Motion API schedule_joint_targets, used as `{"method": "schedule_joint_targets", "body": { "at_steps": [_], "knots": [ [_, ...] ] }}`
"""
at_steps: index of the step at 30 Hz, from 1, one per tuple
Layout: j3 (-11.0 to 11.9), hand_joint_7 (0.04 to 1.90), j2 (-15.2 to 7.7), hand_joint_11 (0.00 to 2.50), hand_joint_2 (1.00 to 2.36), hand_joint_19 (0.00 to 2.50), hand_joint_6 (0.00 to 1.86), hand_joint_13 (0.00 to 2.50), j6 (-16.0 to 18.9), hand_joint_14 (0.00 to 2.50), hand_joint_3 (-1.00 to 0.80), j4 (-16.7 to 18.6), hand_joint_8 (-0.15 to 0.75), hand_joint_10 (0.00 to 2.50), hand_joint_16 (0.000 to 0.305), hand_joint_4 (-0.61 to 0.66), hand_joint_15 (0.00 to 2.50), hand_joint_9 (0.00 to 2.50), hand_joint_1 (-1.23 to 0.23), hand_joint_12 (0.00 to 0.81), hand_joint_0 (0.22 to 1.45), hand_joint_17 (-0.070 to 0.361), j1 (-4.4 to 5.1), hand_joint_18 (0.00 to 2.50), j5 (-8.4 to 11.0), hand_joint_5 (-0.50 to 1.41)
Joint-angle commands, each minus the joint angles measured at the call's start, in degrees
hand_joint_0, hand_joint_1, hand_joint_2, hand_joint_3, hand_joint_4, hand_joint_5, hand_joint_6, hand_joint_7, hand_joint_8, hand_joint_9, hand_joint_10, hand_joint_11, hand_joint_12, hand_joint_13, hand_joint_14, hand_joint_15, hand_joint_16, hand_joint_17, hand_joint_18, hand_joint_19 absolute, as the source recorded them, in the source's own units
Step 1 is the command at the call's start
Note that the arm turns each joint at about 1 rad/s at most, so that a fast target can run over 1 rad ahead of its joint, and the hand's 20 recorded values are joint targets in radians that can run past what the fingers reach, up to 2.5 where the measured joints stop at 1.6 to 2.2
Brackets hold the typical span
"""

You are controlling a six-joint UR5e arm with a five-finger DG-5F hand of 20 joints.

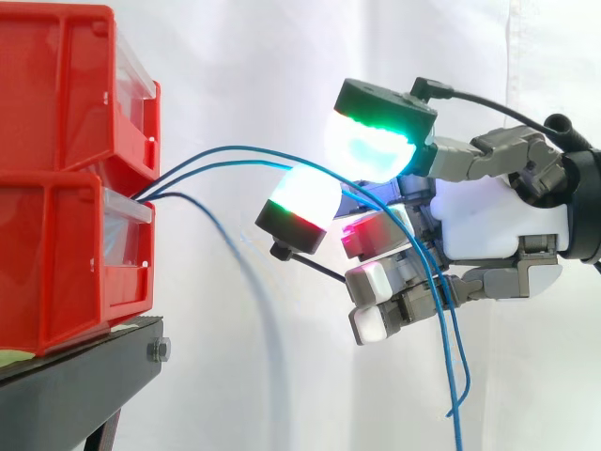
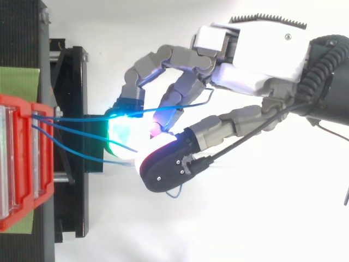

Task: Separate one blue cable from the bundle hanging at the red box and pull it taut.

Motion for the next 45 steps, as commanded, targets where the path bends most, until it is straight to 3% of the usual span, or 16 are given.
{"method": "schedule_joint_targets", "body": {
  "at_steps": [1,9,15,17,26,36,42,45],
  "knots": [
    [0.0,0.90,0.0,1.26,1.00,0.70,0.87,0.99,-0.1,0.03,-0.50,0.0,0.295,0.02,0.048,0.10,0.75,1.19,-0.71,0.348,0.60,0.108,0.00,0.71,0.09,-0.20],
    [0.0,0.95,0.0,1.27,1.00,0.72,0.87,1.00,-0.2,0.03,-0.50,0.0,0.298,0.02,0.048,0.08,0.75,1.21,-0.57,0.351,0.63,0.107,0.00,0.71,0.09,-0.19],
    [0.0,1.05,0.0,1.27,1.02,0.73,0.89,0.99,-0.3,0.03,-0.32,0.0,0.303,0.02,0.048,0.05,0.75,1.20,-0.67,0.356,0.64,0.109,0.09,0.72,0.17,-0.20],
    [0.0,0.99,0.0,1.28,1.02,0.72,0.91,0.98,-0.3,0.03,-0.30,0.0,0.299,0.02,0.049,0.04,0.76,1.16,-0.69,0.357,0.65,0.110,0.09,0.71,0.17,-0.21],
    [0.0,0.93,0.0,1.26,1.00,0.67,0.91,0.96,-0.3,0.03,-0.49,0.0,0.281,0.02,0.049,0.05,0.74,1.10,-0.78,0.341,0.73,0.111,-0.09,0.70,0.17,-0.23],
    [-0.1,0.92,-0.1,1.28,1.00,0.63,0.91,0.97,-1.0,0.03,-0.50,-0.3,0.272,0.02,0.049,0.05,0.74,1.14,-0.86,0.335,0.78,0.110,-0.44,0.71,0.17,-0.23],
    [-0.2,0.96,-0.1,1.35,1.00,0.64,0.91,0.98,-1.3,0.03,-0.50,-0.3,0.256,0.02,0.048,0.06,0.75,1.21,-0.95,0.327,0.69,0.109,-0.88,0.72,0.17,-0.21],
    [-2.1,0.93,-0.1,1.35,1.00,0.65,0.90,0.98,-1.2,0.03,-0.50,0.1,0.260,0.02,0.049,0.05,0.75,1.21,-0.96,0.334,0.57,0.111,-1.06,0.69,0.09,-0.21]
  ]
}}
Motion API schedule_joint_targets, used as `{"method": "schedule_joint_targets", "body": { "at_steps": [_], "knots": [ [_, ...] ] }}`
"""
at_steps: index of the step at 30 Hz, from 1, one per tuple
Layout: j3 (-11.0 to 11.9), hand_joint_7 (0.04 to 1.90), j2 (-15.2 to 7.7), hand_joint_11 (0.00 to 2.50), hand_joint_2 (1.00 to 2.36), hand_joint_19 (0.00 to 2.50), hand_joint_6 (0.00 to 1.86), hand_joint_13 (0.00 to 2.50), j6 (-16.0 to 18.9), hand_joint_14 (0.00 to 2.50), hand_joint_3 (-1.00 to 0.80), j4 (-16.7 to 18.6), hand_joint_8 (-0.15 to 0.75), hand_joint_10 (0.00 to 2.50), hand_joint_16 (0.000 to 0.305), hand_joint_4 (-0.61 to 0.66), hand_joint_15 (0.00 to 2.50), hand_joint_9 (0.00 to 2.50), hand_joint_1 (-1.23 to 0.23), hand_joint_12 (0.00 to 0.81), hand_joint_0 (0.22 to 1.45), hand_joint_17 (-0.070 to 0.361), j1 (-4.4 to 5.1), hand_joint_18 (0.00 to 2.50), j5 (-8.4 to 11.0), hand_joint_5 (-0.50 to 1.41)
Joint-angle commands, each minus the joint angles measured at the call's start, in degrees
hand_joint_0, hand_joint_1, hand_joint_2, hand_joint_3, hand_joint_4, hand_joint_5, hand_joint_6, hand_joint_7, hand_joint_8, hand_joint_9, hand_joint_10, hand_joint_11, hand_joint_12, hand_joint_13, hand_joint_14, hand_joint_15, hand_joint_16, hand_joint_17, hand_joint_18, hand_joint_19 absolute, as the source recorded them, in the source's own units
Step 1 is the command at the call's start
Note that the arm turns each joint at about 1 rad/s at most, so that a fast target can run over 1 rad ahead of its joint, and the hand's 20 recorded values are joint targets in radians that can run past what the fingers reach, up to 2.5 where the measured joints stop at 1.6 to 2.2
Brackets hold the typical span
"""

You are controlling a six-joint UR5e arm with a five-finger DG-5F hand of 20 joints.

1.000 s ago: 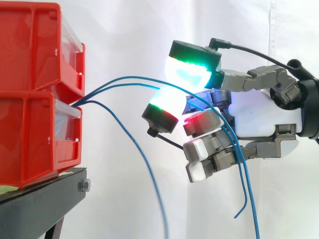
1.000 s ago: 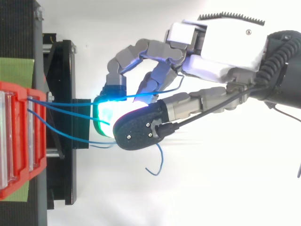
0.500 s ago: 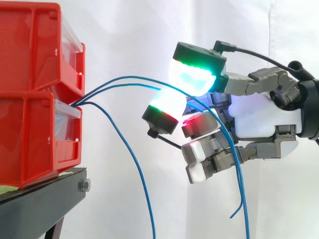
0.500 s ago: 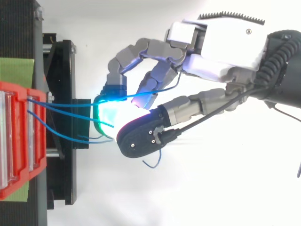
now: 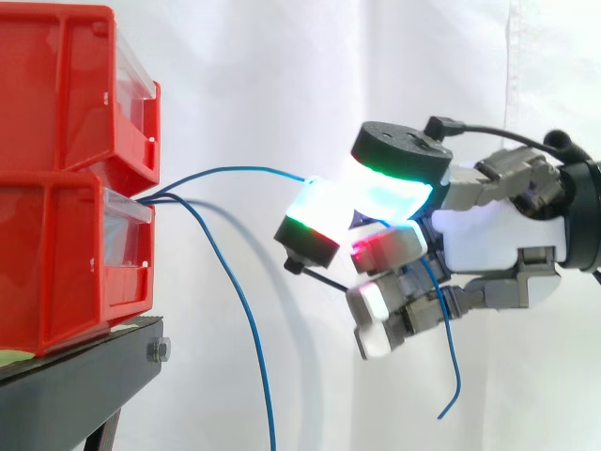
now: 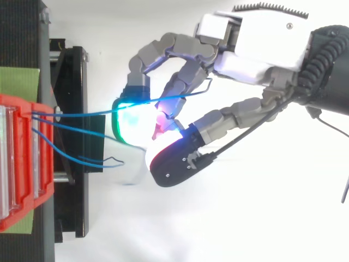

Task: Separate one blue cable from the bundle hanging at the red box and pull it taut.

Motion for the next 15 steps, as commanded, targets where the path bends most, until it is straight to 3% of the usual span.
{"method": "schedule_joint_targets", "body": {
  "at_steps": [1,3,9,15],
  "knots": [
    [-1.8,0.91,0.0,1.34,1.00,0.65,0.89,0.98,0.0,0.03,-0.50,0.5,0.272,0.02,0.051,0.06,0.75,1.21,-0.95,0.339,0.53,0.114,-0.28,0.69,-0.03,-0.20],
    [-2.2,0.89,0.0,1.33,1.00,0.65,0.88,0.98,0.0,0.03,-0.50,0.8,0.286,0.02,0.053,0.07,0.75,1.21,-0.92,0.347,0.49,0.120,-0.28,0.69,-0.03,-0.20],
    [-2.4,0.92,0.0,1.31,1.00,0.67,0.86,1.02,0.0,0.02,-0.50,1.8,0.305,0.02,0.057,0.09,0.74,1.27,-0.65,0.375,0.46,0.128,-0.45,0.73,-0.03,-0.20],
    [-2.4,0.90,0.0,1.32,1.00,0.69,0.86,1.06,-0.1,0.03,-0.50,2.3,0.303,0.02,0.058,0.11,0.81,1.26,-0.63,0.378,0.47,0.131,-0.45,0.75,0.06,-0.21]
  ]
}}
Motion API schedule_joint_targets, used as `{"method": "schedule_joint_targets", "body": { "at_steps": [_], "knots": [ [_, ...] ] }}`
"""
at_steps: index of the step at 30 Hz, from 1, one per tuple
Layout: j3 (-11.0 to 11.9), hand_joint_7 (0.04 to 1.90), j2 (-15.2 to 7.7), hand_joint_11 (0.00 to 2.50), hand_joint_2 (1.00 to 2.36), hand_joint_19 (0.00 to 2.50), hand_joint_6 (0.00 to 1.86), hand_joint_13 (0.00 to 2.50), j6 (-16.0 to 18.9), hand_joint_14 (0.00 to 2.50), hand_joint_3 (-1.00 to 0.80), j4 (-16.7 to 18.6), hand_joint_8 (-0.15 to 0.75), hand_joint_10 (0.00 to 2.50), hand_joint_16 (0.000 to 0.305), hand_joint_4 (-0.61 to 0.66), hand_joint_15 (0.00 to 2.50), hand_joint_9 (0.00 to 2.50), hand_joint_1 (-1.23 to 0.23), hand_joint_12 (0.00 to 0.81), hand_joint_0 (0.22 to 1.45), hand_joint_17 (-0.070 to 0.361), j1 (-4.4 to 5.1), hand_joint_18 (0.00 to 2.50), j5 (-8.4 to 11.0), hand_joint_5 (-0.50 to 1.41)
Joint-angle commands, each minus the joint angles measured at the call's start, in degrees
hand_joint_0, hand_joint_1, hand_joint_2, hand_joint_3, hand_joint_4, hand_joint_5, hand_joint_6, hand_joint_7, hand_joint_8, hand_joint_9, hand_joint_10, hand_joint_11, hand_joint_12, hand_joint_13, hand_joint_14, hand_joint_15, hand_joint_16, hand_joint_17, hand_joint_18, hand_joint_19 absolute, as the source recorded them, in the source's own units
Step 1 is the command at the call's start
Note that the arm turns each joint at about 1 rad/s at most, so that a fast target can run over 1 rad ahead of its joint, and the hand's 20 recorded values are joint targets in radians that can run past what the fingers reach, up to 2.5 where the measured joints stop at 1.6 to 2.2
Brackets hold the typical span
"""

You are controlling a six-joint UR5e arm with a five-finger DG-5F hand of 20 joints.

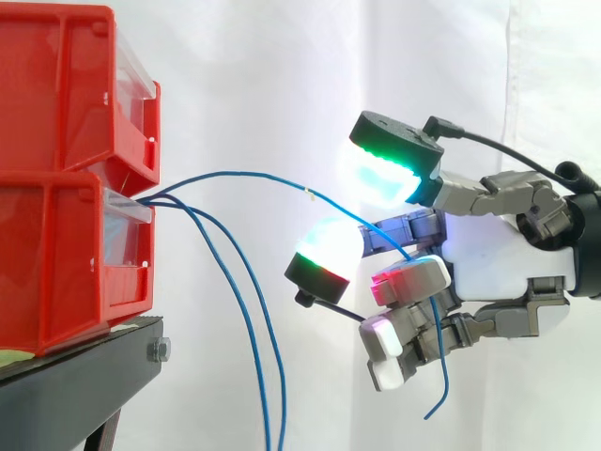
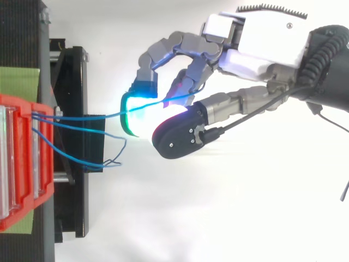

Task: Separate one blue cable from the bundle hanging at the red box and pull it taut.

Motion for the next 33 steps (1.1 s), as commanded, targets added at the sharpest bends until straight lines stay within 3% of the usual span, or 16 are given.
{"method": "schedule_joint_targets", "body": {
  "at_steps": [1,11,33],
  "knots": [
    [0.0,0.89,0.0,1.32,1.00,0.69,0.86,1.08,0.0,0.03,-0.50,0.2,0.302,0.02,0.058,0.11,0.84,1.25,-0.62,0.376,0.47,0.131,0.04,0.76,-0.02,-0.22],
    [0.0,0.91,0.0,1.44,1.00,0.72,0.85,1.22,-0.5,0.03,-0.50,1.0,0.268,0.01,0.054,0.09,1.10,1.30,-0.52,0.337,0.53,0.121,-0.05,0.78,-0.02,-0.22],
    [0.0,0.95,0.0,1.48,1.00,0.73,0.86,1.25,-0.2,0.03,-0.50,1.2,0.251,0.01,0.051,0.08,1.15,1.31,-0.57,0.321,0.61,0.115,-1.63,0.78,-0.28,-0.22]
  ]
}}
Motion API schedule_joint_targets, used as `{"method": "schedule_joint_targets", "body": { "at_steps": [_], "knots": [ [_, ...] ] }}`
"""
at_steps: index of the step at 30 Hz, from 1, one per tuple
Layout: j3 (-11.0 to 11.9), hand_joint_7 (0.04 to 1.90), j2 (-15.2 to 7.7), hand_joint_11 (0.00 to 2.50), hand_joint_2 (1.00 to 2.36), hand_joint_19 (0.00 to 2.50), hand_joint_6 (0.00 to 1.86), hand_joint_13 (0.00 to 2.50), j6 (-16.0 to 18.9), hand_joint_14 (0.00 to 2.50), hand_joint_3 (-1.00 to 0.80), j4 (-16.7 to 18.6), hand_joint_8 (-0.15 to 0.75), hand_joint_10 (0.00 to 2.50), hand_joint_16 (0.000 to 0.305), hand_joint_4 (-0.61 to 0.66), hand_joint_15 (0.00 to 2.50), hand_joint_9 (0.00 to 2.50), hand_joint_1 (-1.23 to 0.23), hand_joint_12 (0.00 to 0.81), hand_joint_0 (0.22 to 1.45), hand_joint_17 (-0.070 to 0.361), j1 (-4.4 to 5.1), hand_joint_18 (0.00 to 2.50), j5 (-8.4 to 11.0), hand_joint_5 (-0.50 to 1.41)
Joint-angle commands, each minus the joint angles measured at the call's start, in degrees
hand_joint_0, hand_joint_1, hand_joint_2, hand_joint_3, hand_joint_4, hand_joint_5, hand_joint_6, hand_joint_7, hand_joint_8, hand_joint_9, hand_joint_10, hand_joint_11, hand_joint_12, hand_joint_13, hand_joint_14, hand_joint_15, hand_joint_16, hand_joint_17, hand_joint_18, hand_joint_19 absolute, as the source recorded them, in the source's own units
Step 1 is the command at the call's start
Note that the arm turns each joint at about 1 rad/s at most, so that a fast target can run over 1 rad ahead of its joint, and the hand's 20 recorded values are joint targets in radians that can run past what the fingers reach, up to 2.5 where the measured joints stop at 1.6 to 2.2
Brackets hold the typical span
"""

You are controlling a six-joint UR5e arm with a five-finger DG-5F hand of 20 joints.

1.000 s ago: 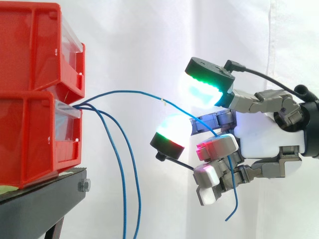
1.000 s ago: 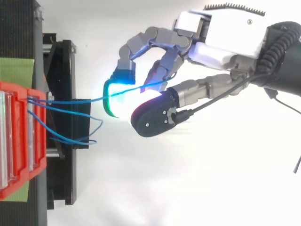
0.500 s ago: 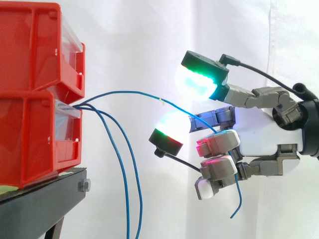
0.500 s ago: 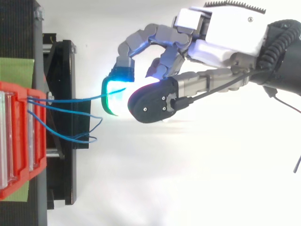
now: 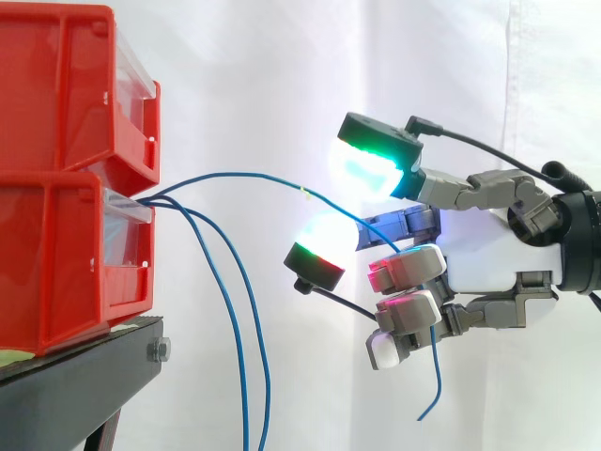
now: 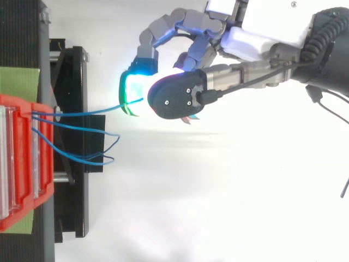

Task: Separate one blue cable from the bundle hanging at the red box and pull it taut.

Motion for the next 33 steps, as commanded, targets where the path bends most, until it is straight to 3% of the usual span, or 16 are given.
{"method": "schedule_joint_targets", "body": {
  "at_steps": [1,17,33],
  "knots": [
    [0.1,0.95,0.0,1.48,1.00,0.73,0.86,1.25,-0.1,0.03,-0.49,0.0,0.250,0.01,0.051,0.08,1.14,1.31,-0.57,0.320,0.61,0.115,-0.14,0.78,-0.03,-0.22],
    [0.1,1.00,0.0,1.60,1.02,0.73,0.92,1.27,-0.4,0.03,-0.23,0.0,0.247,0.01,0.051,-0.01,1.16,1.35,-0.66,0.311,0.63,0.115,0.47,0.79,0.32,-0.22],
    [0.0,0.96,0.0,1.76,1.02,0.73,0.94,1.30,-0.2,0.03,-0.25,-0.3,0.236,0.05,0.051,0.01,1.25,1.35,-0.66,0.305,0.64,0.116,1.53,0.80,0.68,-0.23]
  ]
}}
